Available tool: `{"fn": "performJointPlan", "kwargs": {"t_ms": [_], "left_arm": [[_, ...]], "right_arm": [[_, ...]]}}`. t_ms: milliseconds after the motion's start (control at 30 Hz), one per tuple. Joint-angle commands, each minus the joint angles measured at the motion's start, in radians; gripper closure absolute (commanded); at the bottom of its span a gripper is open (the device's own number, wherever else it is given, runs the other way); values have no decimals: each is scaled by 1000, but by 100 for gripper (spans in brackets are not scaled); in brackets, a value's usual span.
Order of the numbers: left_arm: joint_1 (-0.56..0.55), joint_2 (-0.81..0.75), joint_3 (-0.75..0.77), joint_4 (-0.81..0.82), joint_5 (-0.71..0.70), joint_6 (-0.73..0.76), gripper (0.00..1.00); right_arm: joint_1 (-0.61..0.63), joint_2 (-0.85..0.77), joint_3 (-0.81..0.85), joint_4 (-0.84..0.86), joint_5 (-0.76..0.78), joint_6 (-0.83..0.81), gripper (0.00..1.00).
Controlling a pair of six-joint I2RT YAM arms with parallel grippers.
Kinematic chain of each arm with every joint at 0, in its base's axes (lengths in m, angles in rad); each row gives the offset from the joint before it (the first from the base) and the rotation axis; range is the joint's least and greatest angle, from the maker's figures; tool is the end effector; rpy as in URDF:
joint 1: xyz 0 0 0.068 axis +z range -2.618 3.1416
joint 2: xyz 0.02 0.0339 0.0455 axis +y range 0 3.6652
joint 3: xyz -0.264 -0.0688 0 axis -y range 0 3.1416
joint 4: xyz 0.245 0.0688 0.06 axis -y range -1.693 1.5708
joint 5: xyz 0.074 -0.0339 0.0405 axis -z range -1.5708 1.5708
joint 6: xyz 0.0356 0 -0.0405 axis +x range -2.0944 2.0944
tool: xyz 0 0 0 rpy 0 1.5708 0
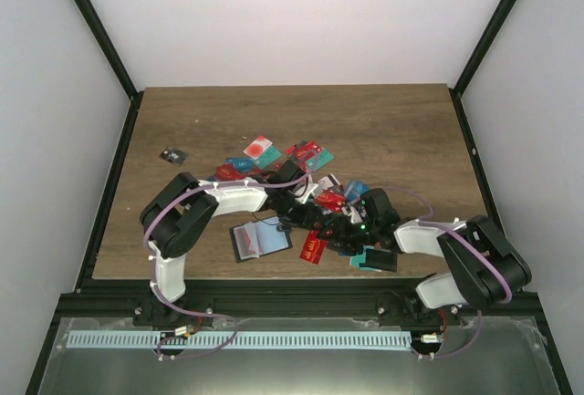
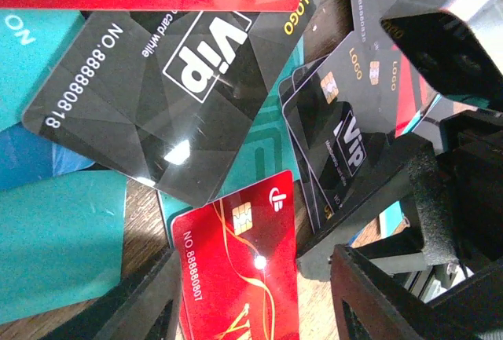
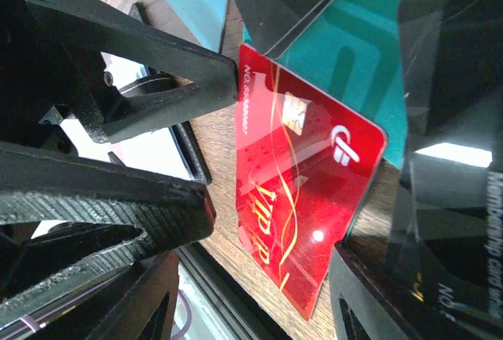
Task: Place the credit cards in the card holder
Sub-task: Pick up the credit card from the center of the board.
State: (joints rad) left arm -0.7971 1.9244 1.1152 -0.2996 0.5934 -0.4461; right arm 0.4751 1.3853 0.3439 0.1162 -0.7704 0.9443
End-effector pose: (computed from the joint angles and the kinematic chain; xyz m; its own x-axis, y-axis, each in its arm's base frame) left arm 0.2443 -0.2786 0.1326 -0.8953 0.4047 -0.1861 0.4222 0.6381 -0.6439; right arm 0.1725 0.1166 0.1123 -0.9842 0.1475 0.0979 0.1645 0.5578 0.8136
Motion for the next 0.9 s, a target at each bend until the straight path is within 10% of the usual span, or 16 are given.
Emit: {"fn": "performJointPlan", "kwargs": {"t_ms": [0, 867], "left_arm": [[5, 41, -63, 38, 53, 6, 47], [3, -245, -371, 689, 276, -465, 59]], "right_arm": [[8, 53, -28, 3, 52, -5, 45], [8, 81, -34, 18, 49, -63, 46]]}}
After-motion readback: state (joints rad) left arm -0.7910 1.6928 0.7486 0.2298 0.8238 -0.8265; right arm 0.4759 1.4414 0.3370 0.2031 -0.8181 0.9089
